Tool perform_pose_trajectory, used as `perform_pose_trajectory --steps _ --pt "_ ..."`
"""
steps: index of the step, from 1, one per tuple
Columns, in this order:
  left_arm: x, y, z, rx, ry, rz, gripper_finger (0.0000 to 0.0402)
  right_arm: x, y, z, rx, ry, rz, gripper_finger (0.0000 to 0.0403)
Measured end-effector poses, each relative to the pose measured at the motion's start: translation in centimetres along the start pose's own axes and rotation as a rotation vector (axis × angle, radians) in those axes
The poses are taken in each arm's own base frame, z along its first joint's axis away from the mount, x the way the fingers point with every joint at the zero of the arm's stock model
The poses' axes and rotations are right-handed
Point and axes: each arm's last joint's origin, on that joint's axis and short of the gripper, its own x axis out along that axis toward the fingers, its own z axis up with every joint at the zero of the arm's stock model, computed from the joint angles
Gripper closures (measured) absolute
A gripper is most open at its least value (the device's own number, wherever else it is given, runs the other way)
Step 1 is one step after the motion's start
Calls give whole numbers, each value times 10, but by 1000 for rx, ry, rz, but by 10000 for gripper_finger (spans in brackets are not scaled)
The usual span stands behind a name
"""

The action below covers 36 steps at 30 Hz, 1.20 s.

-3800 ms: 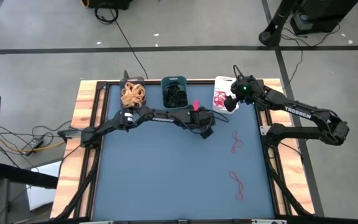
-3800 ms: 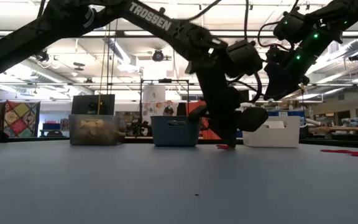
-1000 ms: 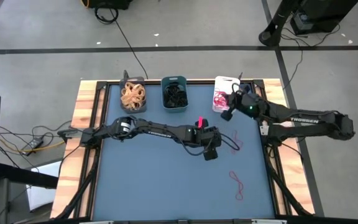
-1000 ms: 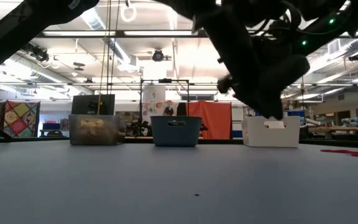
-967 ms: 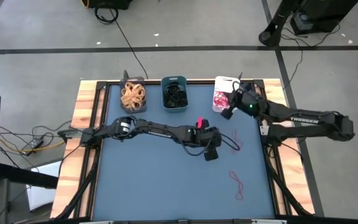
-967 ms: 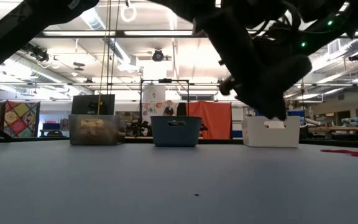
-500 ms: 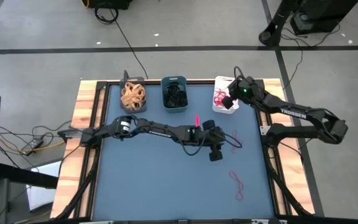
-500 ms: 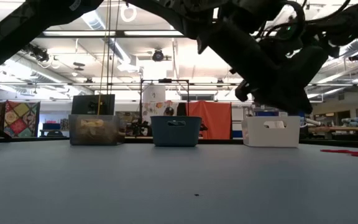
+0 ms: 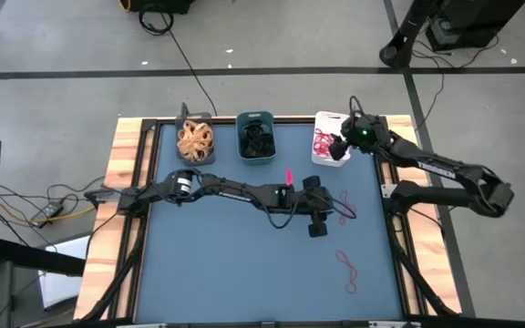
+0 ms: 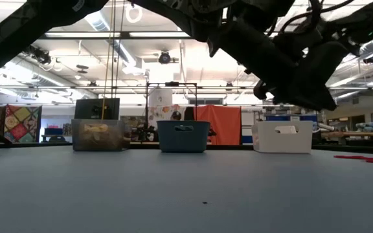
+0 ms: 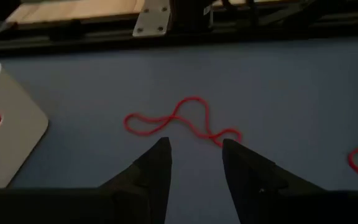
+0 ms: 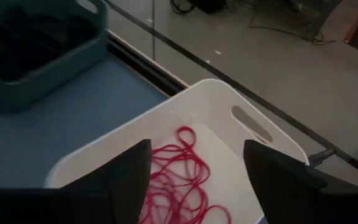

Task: Sort rubber bands into baskets
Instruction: Put the red rubber band into the white bin

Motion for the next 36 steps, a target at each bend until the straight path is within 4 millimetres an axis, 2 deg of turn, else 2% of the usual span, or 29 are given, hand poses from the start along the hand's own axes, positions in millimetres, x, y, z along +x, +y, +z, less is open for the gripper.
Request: perform_pose_trajectory --steps 4,8,14,23,27,32,36 --pt "14 -2 -9 -3 -52 -34 254 -26 0 -1 55 -20 34 132" --pt "32 -4 -22 -18 -106 -100 254 -49 2 -8 124 -17 134 145" --pt "38 7 -22 -113 -165 -85 255 -71 6 -13 185 -27 260 169" --pt "60 21 -46 -256 -142 -46 255 -78 14 -16 214 -13 326 194" --pt "61 19 -49 -224 -118 -66 255 -78 17 -19 210 27 346 199" --pt "61 17 -57 -188 -26 -72 255 -79 24 -31 179 167 390 204" --pt "60 16 -57 -211 -11 -99 255 -80 35 -34 183 233 487 211"
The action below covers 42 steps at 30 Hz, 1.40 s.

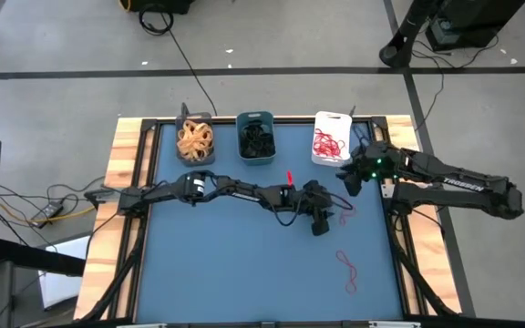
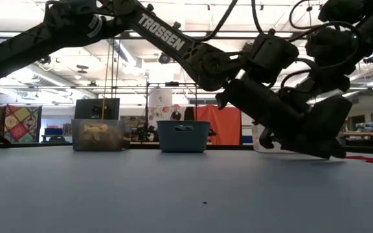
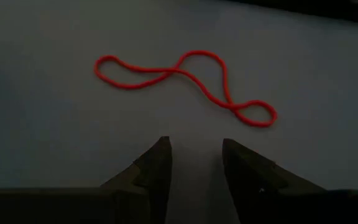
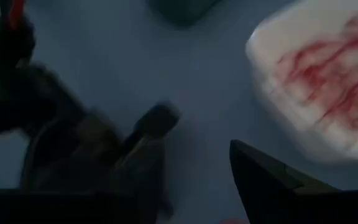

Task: Sort rubber bands into baskets
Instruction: Put the red rubber band into the white bin

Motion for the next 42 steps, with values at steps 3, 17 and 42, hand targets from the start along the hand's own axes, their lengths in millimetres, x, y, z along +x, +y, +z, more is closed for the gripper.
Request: perform_pose_trajectory --steps 3,17,42 --pt "-5 -6 6 1 -7 -8 255 4 4 -8 67 99 2 221" --pt "-57 -48 41 200 73 195 255 30 15 -56 132 394 -186 272" --pt "-62 -59 28 217 182 224 255 62 18 -92 46 453 -224 390"
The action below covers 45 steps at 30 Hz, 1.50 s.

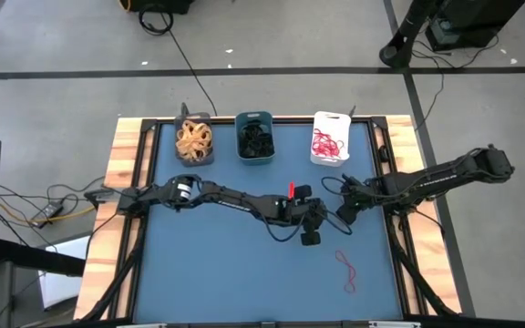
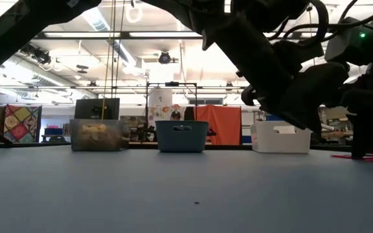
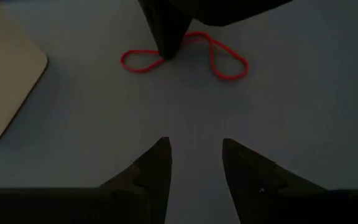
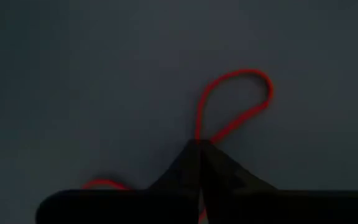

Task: Sort rubber bands into baskets
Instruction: Put the red rubber band into the white bin

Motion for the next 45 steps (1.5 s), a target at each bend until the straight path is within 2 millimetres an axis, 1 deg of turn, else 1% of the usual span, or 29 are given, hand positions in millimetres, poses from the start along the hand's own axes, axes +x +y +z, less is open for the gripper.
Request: perform_pose_trajectory --steps 4,9,12,16,21,23,26,31,35,39,45 --pt "-7 -3 2 11 7 -22 255 -6 7 3 -23 -9 16 395" --pt "-34 -1 20 36 -24 -37 255 -25 25 16 -86 -93 83 398" --pt "-42 0 23 43 -21 -36 255 -41 36 29 -121 -180 103 399" --pt "-48 1 24 51 -9 -33 255 -62 44 46 -163 -309 80 400" --pt "-58 -6 24 69 -35 -68 263 -85 44 71 -174 -472 -23 400" --pt "-66 -7 22 75 -35 -73 270 -93 41 81 -172 -513 -64 400" --pt "-77 -1 20 52 -90 -74 281 -103 34 97 -166 -572 -132 400" --pt "-90 7 -1 1 -138 -79 290 -108 16 118 -160 -642 -228 400" --pt "-98 12 -18 -41 -195 -92 290 -106 -2 135 -127 -660 -311 399" --pt "-99 14 -34 -49 -209 -92 290 -100 -21 148 -71 -636 -377 399" --pt "-96 20 -36 -75 -209 -92 290 -79 -43 162 0 -525 -351 385"
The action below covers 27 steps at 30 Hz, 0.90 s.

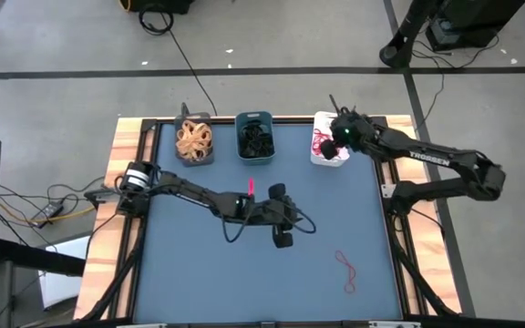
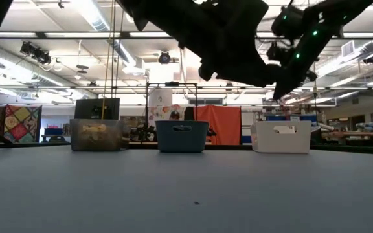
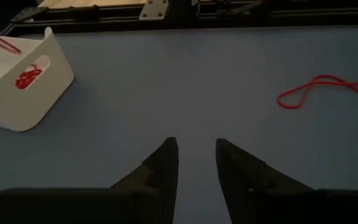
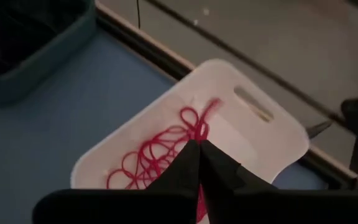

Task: Sort rubber bands into baskets
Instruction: Put the red rubber band into the white bin

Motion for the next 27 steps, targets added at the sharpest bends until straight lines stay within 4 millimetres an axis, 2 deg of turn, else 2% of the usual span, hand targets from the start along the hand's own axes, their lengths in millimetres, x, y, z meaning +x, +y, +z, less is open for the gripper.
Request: perform_pose_trajectory --steps 7,12,15,18,22,27 --pt "0 1 0 -7 -2 -12 291 32 -5 -6 13 129 -24 324" --pt "0 1 0 -10 -1 -12 291 39 -4 -8 -15 150 -13 267" --pt "1 1 0 -10 2 -10 291 33 -3 -6 -6 135 42 241" --pt "1 1 0 -8 6 -10 291 19 -1 -5 3 120 130 227" --pt "1 1 -1 -8 8 -11 291 -3 7 -13 9 157 235 228" --pt "1 1 -1 -37 8 -10 291 -25 23 -34 -34 207 314 244"
